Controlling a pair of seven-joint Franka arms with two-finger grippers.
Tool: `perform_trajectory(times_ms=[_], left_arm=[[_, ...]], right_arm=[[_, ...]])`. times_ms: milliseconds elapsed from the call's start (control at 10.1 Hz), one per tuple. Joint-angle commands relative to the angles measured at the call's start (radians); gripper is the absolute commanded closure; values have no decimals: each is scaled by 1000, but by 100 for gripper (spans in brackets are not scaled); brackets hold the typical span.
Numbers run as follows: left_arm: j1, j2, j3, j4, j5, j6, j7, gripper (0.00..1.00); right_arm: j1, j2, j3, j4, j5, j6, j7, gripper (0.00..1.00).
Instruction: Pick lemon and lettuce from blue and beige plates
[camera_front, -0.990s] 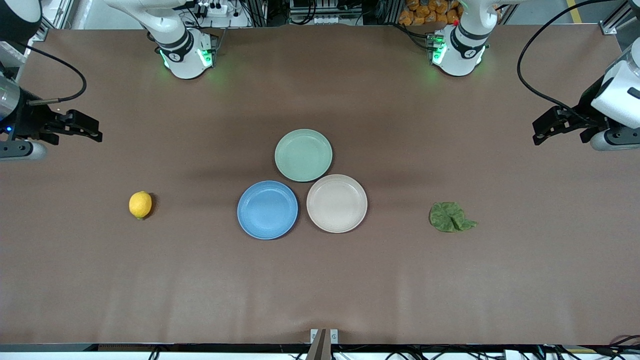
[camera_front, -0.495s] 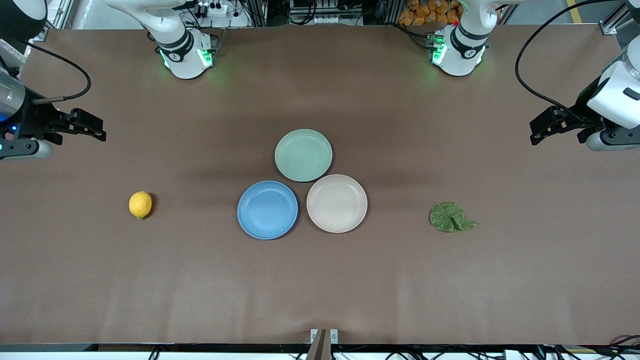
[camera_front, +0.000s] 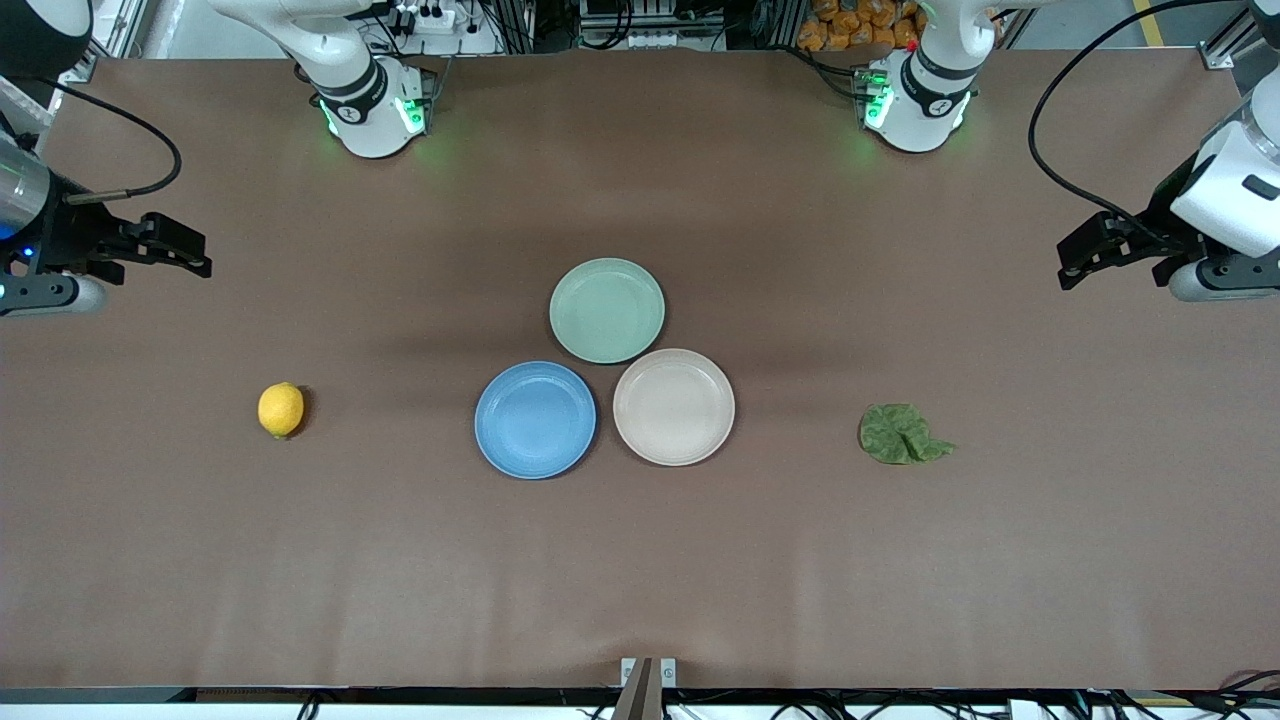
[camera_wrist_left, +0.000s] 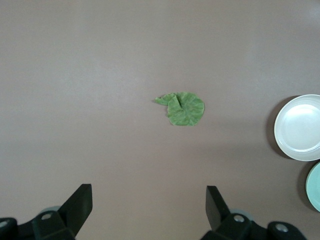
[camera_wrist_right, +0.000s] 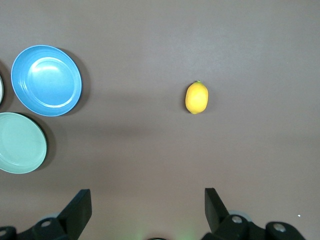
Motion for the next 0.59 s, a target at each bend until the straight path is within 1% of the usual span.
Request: perform_trajectory(times_ms=[0,198,297,495], left_arm=[[2,-8,2,-2,-26,3,29,0],[2,-8,2,-2,-25,3,29,0],[0,-9,2,-2,-23,3,29,0],[0,-12,2,-2,-22,3,29,0]], right_arm=[[5,-29,-6,-22,-17,-3,-9,0],[4,-38,-6,-29,-17,-6,-11,0],[5,-50,-18,-54,-17,0,-11,0],[7,-61,-28,-66,-18,3,-16,0]])
